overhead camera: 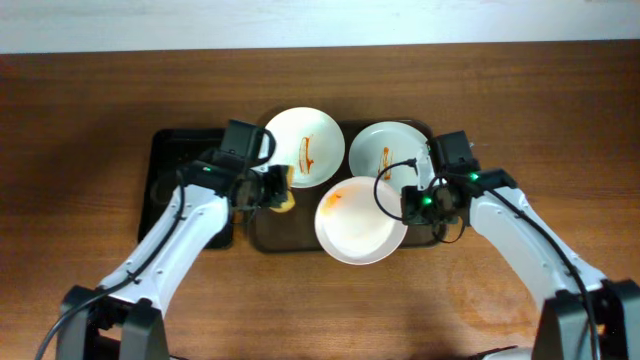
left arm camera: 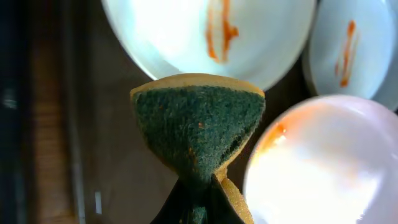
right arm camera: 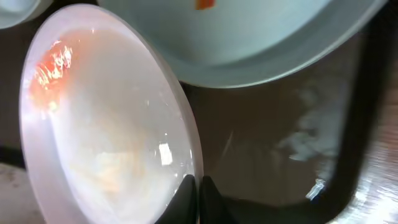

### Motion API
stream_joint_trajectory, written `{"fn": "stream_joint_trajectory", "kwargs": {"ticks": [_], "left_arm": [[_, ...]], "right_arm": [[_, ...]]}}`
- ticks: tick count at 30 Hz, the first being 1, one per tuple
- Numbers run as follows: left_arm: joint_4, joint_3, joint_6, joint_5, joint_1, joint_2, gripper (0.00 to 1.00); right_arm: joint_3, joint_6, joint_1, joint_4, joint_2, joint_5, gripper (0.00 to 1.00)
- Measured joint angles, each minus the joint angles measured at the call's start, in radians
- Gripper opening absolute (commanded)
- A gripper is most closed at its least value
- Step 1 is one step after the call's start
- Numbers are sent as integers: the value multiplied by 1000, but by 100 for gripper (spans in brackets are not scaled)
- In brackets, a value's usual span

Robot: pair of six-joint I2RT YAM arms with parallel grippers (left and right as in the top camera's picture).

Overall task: Clean dirty plates on tray and stack at the side
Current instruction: 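Carry the front plate right and set it on the table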

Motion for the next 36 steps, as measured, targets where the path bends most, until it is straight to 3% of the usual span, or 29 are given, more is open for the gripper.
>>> {"fn": "stream_joint_trajectory", "kwargs": {"ticks": [8,17,21,29,36], "left_arm": [[-29,0,15,-16,102,0,0],[-30,0,15,-21,104,0,0],[-30,0,15,-22,104,0,0],[-29,0,15,-22,104,0,0],[-29,0,15,-21,104,0,0]], "right_arm": [[60,-39,20,-40,-124,318,4],[80,-48,189,-55,-126,439,4],[80,-52,263,-28,-126,645,4],[80,-91,561,70,-126,1017,4],[80,-93,570,81,-126,1184,4]]}}
